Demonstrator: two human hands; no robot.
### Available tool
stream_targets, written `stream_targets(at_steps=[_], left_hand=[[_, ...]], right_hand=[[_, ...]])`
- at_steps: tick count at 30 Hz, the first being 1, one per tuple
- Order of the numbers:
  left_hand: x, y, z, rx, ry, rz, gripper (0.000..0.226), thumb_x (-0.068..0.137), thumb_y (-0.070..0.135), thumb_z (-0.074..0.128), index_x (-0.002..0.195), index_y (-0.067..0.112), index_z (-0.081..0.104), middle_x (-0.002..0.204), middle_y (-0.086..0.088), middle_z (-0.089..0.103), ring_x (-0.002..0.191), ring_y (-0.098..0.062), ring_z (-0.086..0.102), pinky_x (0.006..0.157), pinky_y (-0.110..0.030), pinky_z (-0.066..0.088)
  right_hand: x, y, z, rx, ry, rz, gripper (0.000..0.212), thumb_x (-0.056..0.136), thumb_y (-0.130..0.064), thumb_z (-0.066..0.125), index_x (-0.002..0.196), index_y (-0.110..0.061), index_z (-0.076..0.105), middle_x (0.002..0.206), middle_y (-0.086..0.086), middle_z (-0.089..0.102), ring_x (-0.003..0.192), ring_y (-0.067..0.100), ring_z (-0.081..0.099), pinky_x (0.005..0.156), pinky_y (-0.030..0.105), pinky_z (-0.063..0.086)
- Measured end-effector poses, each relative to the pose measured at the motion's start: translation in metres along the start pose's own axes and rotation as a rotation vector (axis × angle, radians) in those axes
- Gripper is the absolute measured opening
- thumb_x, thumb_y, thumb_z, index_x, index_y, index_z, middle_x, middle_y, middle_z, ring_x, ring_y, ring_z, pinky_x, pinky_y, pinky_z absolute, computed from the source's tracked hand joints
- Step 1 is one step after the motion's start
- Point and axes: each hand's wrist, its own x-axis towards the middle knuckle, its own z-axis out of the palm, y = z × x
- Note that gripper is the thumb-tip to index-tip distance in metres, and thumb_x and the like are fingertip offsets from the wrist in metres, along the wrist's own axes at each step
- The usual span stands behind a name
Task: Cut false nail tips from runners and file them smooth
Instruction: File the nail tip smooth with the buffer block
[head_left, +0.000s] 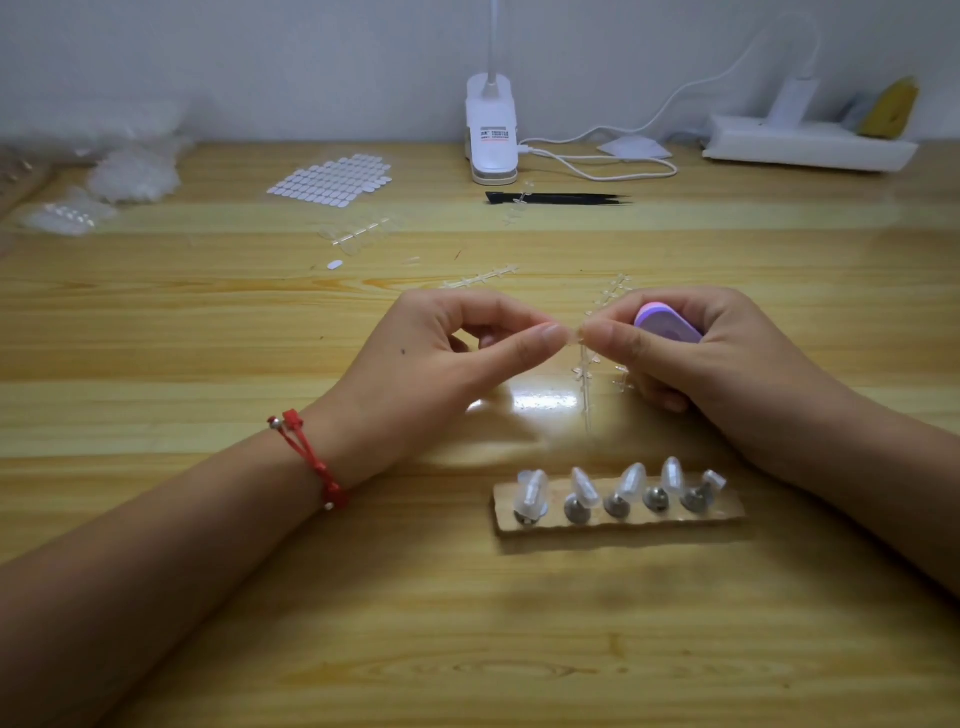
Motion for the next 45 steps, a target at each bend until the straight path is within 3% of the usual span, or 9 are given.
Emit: stream_targets(at_steps=[8,16,21,26,29,31,34,37,45], left_hand=[[0.0,0.001,0.0,-0.043,0.066,-0.022,0.018,0.068,0.039,0.069,0.073,0.022,0.07,0.069,-0.012,0.055,0.054,-0.001,0.045,0.051,-0.016,0.042],[-0.001,0.002,0.001,-0.063,0.088,-0.037,0.014,0.065,0.038,0.073,0.061,0.026,0.068,0.065,-0.014,0.054,0.051,-0.008,0.044,0.047,-0.02,0.04],[-0.002,0.003,0.001,-0.079,0.089,-0.025,0.014,0.065,0.038,0.072,0.066,0.024,0.07,0.07,-0.014,0.056,0.052,-0.006,0.044,0.048,-0.019,0.041],[-0.001,0.002,0.0,-0.093,0.135,0.012,0.016,0.067,0.039,0.07,0.072,0.024,0.072,0.069,-0.011,0.061,0.061,-0.005,0.051,0.054,-0.017,0.042],[-0.001,0.001,0.0,-0.1,0.137,0.019,0.015,0.068,0.038,0.069,0.073,0.024,0.072,0.068,0.004,0.065,0.062,-0.002,0.054,0.055,-0.013,0.043],[-0.001,0.0,0.0,-0.092,0.145,0.021,0.016,0.069,0.039,0.069,0.074,0.024,0.072,0.07,0.004,0.066,0.064,-0.002,0.055,0.056,-0.014,0.044],[-0.002,0.002,0.002,-0.097,0.166,0.028,0.014,0.074,0.038,0.068,0.076,0.025,0.071,0.073,0.003,0.065,0.066,-0.003,0.055,0.058,-0.016,0.045],[-0.005,0.006,0.008,-0.102,0.129,0.068,0.011,0.086,0.03,0.064,0.081,0.021,0.065,0.061,0.018,0.056,0.059,0.003,0.049,0.057,-0.009,0.038],[-0.011,0.009,0.016,-0.149,0.08,0.061,0.014,0.083,0.029,0.052,0.075,0.019,0.057,0.055,0.016,0.047,0.054,0.0,0.039,0.055,-0.012,0.033]], right_hand=[[0.001,0.002,0.0,0.034,0.075,0.021,0.022,0.057,-0.05,0.073,0.065,-0.029,0.073,0.045,-0.008,0.039,0.042,0.007,0.031,0.04,0.016,0.029],[0.0,0.003,0.002,-0.009,0.121,0.014,0.025,0.057,-0.048,0.075,0.064,-0.025,0.073,0.043,-0.012,0.047,0.04,0.002,0.036,0.042,0.013,0.031],[0.0,0.003,0.002,-0.023,0.138,0.028,0.024,0.058,-0.048,0.074,0.064,-0.025,0.073,0.042,-0.014,0.047,0.04,0.001,0.037,0.042,0.011,0.031],[0.0,0.001,0.003,-0.079,0.133,0.016,0.033,0.065,-0.044,0.073,0.089,-0.021,0.075,0.048,-0.014,0.05,0.042,-0.001,0.043,0.045,0.005,0.032],[0.001,0.002,0.001,-0.012,0.085,0.049,0.033,0.075,-0.048,0.07,0.096,-0.022,0.073,0.054,-0.013,0.044,0.046,0.003,0.035,0.042,0.013,0.029],[0.003,0.003,-0.002,0.167,0.047,0.107,0.023,0.086,-0.039,0.057,0.09,-0.021,0.071,0.062,-0.008,0.042,0.049,0.008,0.029,0.04,0.02,0.022],[0.004,0.002,-0.007,0.347,0.02,0.148,0.033,0.079,-0.023,0.036,0.088,-0.015,0.066,0.065,-0.004,0.043,0.053,0.011,0.024,0.045,0.027,0.014],[0.003,0.001,-0.006,0.479,-0.035,0.181,0.031,0.078,-0.021,0.044,0.097,-0.015,0.068,0.07,-0.002,0.05,0.053,0.009,0.034,0.045,0.023,0.021],[0.0,0.008,0.003,0.443,-0.109,0.077,0.027,0.079,-0.022,0.066,0.105,-0.019,0.075,0.086,0.005,0.071,0.067,0.012,0.064,0.048,0.021,0.049]])
